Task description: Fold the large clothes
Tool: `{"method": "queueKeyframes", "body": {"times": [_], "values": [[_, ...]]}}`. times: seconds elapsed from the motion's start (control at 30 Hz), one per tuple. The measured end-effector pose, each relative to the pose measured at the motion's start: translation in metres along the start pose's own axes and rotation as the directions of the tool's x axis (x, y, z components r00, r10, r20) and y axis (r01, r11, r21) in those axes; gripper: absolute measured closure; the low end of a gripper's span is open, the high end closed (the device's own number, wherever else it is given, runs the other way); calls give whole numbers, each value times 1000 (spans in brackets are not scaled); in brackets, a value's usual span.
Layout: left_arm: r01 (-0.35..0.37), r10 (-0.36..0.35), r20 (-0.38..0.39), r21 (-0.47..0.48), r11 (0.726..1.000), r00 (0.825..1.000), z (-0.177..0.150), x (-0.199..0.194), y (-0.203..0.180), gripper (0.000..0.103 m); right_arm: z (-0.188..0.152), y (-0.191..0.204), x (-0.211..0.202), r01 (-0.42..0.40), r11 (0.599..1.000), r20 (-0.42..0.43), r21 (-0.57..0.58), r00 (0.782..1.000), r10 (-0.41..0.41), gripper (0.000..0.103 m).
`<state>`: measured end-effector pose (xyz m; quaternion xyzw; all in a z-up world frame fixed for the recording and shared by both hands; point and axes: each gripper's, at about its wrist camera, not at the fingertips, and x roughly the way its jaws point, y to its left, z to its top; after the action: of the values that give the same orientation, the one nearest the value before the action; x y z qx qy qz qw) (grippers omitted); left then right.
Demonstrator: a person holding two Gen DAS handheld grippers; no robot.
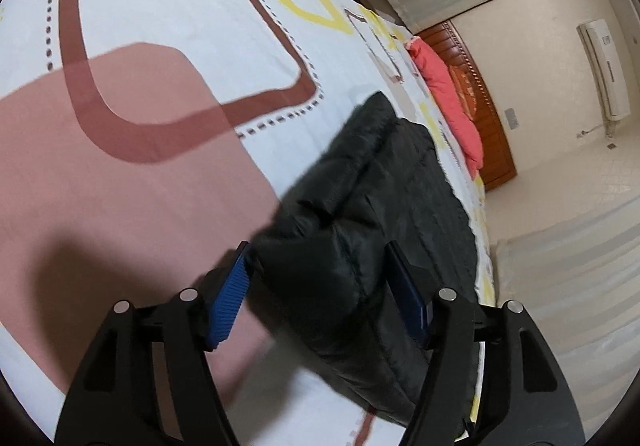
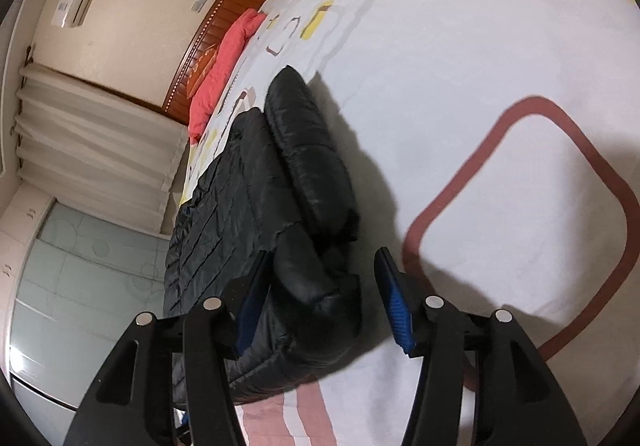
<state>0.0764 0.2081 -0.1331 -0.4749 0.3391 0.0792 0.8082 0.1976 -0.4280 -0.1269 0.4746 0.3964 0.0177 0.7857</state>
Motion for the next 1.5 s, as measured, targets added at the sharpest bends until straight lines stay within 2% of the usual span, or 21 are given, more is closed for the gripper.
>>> {"method": "queueKeyframes", "body": {"times": [0.03, 0.07, 0.17, 0.27, 0.37, 0.43, 0.53, 0.57, 0.63, 0.7, 0.73, 0.8, 0.9, 0.93, 1.0, 1.07, 1.17, 1.27, 1.3, 1.37, 1.5], "values": [[-15, 16, -13, 18, 1000, 1000, 2, 4, 1, 45, 0, -1, 2, 7, 1000, -5, 0, 1000, -7, 52], [-28, 29, -25, 30, 999, 999, 3, 5, 1, 46, -2, -4, 0, 9, 1000, -9, 1, 1000, -9, 52], [-46, 48, -28, 53, 998, 998, 2, 2, 3, 45, 0, -2, -4, 16, 1000, -8, -10, 1000, -16, 52], [-75, 76, -11, 93, 993, 997, 4, -7, -2, 44, 3, -2, -19, 52, 998, 31, -39, 998, -51, 51], [-117, 116, 18, 147, 982, 993, 5, -17, -7, 43, 8, -4, -28, 95, 994, 43, -60, 995, -92, 51], [-148, 142, 43, 173, 974, 989, 5, -26, -10, 38, 9, -1, -31, 129, 987, 58, -91, 991, -124, 51], [-222, 206, 100, 201, 954, 974, 8, -38, -9, 38, 8, 5, -36, 205, 969, 95, -136, 977, -193, 51], [-266, 244, 123, 227, 937, 962, 8, -41, -11, 38, 8, 8, -38, 240, 958, 110, -156, 968, -225, 51], [-361, 318, 185, 295, 885, 930, 8, -47, -18, 38, 8, 14, -40, 302, 934, 136, -192, 950, -280, 51], [-403, 336, 236, 358, 842, 912, 3, -53, -33, 38, 7, 22, -41, 330, 916, 153, -227, 941, -301, 51], [-406, 329, 252, 387, 828, 910, 1, -55, -42, 38, 4, 31, -41, 342, 903, 164, -260, 937, -308, 51], [-400, 305, 272, 443, 802, 913, -6, -55, -62, 38, -1, 48, -37, 349, 882, 173, -316, 936, -308, 52], [-374, 254, 286, 535, 758, 924, -22, -45, -95, 38, -15, 80, -23, 328, 848, 164, -417, 945, -284, 52], [-359, 242, 273, 561, 746, 931, -28, -37, -106, 38, -18, 86, -18, 322, 840, 159, -437, 947, -280, 52], [-318, 228, 224, 593, 739, 948, -37, -21, -122, 38, -30, 107, 1, 297, 813, 127, -500, 954, -271, 52], [-296, 227, 190, 639, 710, 955, -48, 1, -140, 38, -40, 122, 15, 280, 790, 99, -545, 957, -271, 52], [-290, 225, 185, 693, 660, 957, -62, 26, -163, 38, -53, 149, 45, 264, 740, 73, -619, 957, -280, 52], [-289, 222, 191, 732, 617, 956, -72, 54, -190, 38, -57, 172, 67, 235, 719, 50, -654, 962, -268, 52], [-289, 223, 190, 736, 612, 956, -73, 62, -195, 38, -58, 181, 75, 230, 711, 51, -665, 963, -263, 52], [-305, 230, 207, 744, 594, 951, -77, 74, -205, 38, -62, 200, 89, 234, 682, 66, -692, 962, -264, 52], [-353, 275, 236, 763, 541, 932, -86, 104, -218, 38, -70, 218, 122, 259, 625, 87, -737, 953, -292, 52]]}}
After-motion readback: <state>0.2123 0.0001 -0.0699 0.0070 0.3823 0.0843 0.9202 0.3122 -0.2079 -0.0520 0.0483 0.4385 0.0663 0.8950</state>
